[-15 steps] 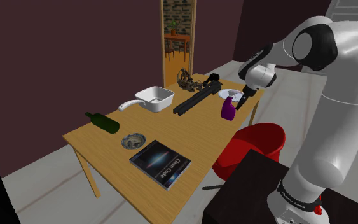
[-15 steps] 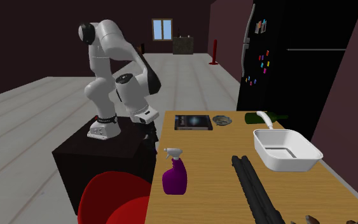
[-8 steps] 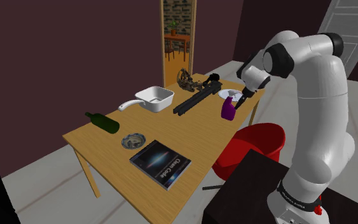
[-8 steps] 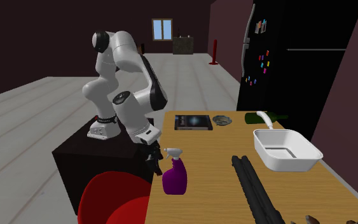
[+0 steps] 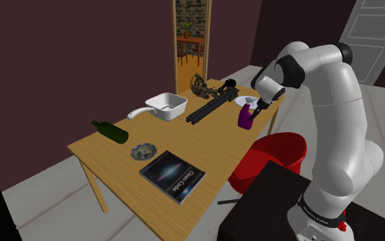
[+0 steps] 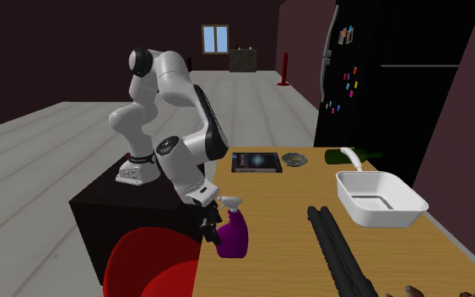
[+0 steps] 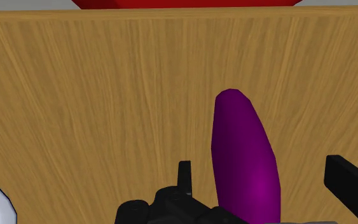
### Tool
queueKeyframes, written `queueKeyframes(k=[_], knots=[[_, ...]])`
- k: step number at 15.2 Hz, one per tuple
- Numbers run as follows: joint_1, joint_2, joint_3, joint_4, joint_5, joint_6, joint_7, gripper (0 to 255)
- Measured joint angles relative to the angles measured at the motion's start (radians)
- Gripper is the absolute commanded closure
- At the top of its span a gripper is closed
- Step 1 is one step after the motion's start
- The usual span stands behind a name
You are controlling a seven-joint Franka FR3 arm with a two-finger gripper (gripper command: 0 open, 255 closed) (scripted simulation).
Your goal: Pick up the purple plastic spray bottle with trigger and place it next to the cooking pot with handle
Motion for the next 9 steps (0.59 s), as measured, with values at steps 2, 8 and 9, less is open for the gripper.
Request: queueKeyframes(k=[2,8,9], knots=[[-0.002,0.007,0.004,0.003,0.006,0.003,-0.003,0],[-0.003,0.009,0.005,0.004,0.008,0.004,-0.004,255],[-0.003,0.009,0.005,0.004,0.008,0.004,-0.004,255]])
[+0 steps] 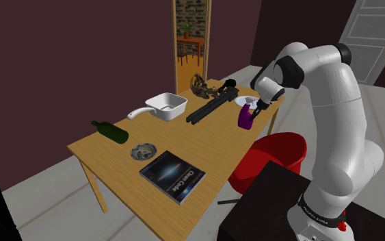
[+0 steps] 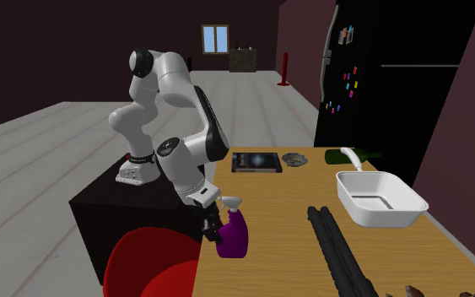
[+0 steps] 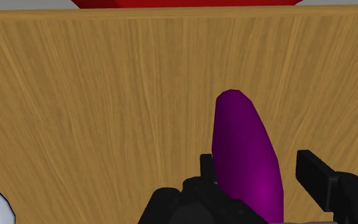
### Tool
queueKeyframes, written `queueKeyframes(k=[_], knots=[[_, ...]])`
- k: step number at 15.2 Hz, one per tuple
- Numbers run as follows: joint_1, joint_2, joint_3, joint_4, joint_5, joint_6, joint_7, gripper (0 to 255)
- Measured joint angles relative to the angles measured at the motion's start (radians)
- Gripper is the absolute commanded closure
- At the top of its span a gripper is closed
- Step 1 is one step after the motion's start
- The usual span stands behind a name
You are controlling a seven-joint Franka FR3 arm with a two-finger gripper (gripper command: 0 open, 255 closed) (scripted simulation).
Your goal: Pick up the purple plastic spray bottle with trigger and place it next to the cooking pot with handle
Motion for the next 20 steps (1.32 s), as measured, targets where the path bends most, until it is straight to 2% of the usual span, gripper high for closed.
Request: queueKeyframes(k=[10,20], knots=[[0.002,-0.005,-0.003,-0.001,-0.005,-0.002,0.003,255],[0.046,-0.092,-0.061,-0.002,-0.105,-0.058,0.09,255]])
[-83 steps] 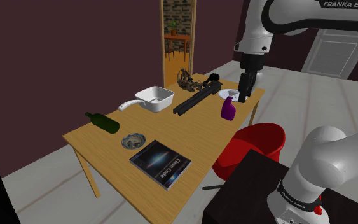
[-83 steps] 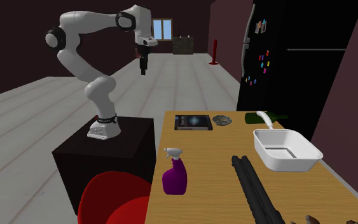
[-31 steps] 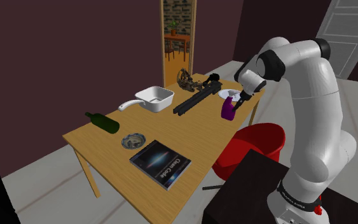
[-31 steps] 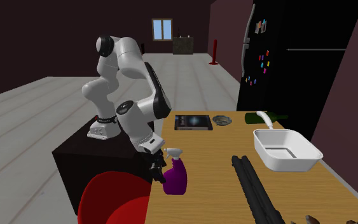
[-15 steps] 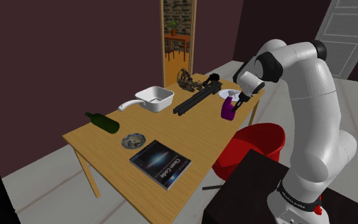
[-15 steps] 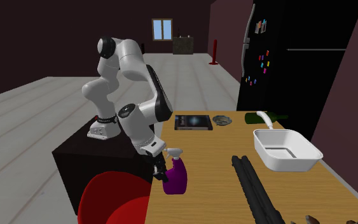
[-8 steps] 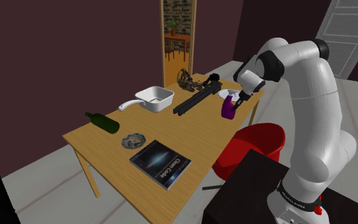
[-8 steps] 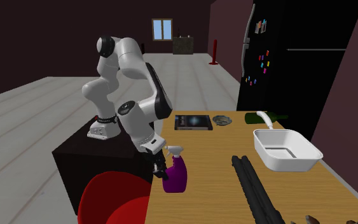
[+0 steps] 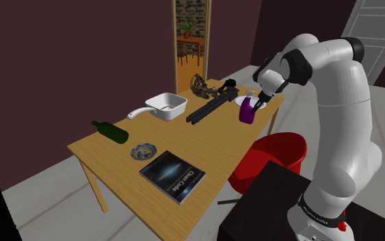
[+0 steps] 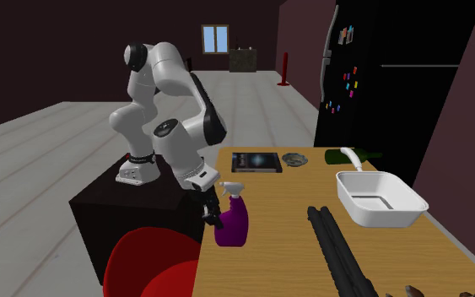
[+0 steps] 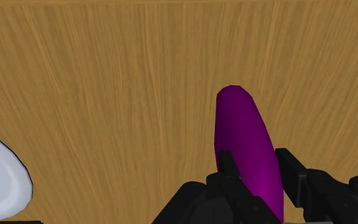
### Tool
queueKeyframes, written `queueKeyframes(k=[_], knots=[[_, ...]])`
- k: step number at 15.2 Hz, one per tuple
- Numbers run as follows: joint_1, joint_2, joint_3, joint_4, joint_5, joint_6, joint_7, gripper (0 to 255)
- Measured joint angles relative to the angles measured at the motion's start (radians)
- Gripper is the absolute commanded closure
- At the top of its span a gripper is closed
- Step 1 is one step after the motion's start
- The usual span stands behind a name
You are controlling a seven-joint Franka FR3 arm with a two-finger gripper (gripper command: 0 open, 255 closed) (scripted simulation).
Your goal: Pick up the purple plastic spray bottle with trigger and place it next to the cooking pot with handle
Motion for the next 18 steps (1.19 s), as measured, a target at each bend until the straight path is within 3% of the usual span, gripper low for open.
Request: queueKeyframes(k=[18], knots=[[0.062,-0.141,-0.088,0.049,-0.177,-0.126,0.153,255]])
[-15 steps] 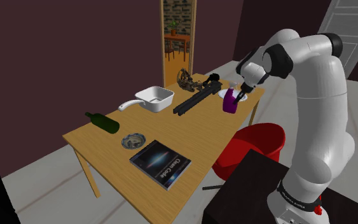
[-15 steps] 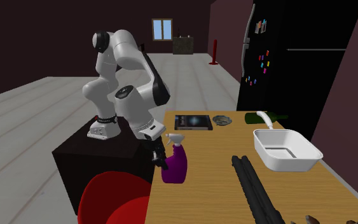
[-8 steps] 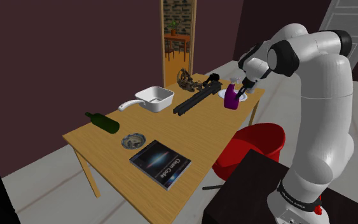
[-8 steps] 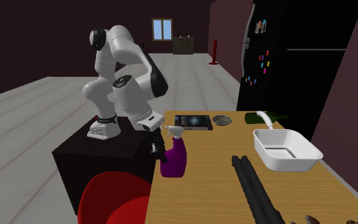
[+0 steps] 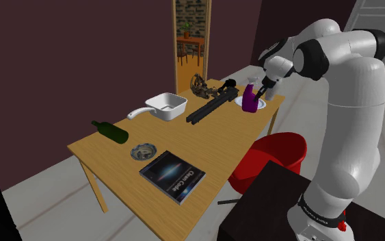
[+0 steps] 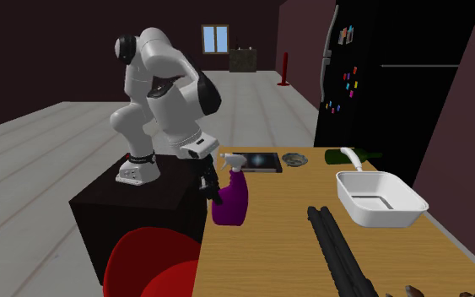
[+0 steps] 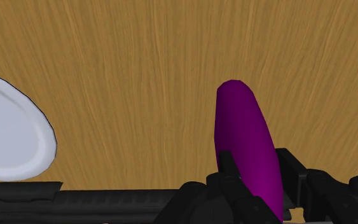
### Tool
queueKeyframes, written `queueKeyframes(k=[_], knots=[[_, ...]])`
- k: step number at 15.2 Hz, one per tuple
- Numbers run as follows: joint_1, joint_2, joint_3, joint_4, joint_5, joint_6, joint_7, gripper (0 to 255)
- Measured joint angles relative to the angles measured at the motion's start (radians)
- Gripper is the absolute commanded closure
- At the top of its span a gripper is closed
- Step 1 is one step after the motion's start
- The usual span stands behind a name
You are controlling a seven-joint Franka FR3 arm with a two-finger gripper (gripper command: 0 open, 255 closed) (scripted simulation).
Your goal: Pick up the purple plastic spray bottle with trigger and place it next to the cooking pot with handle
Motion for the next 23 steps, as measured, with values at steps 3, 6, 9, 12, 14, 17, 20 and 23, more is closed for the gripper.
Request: queueKeyframes(k=[3,6,9,12,14,17,20,23], knots=[[0.01,-0.022,-0.011,0.015,-0.029,-0.025,0.028,255],[0.019,-0.042,-0.021,0.031,-0.054,-0.048,0.053,255],[0.021,-0.055,-0.029,0.058,-0.077,-0.081,0.075,255],[0.028,-0.073,-0.037,0.073,-0.099,-0.104,0.097,255],[0.028,-0.078,-0.04,0.095,-0.11,-0.126,0.111,255],[0.033,-0.097,-0.048,0.113,-0.132,-0.153,0.13,255],[0.033,-0.103,-0.051,0.148,-0.146,-0.188,0.151,255],[0.03,-0.108,-0.056,0.178,-0.157,-0.219,0.164,255]])
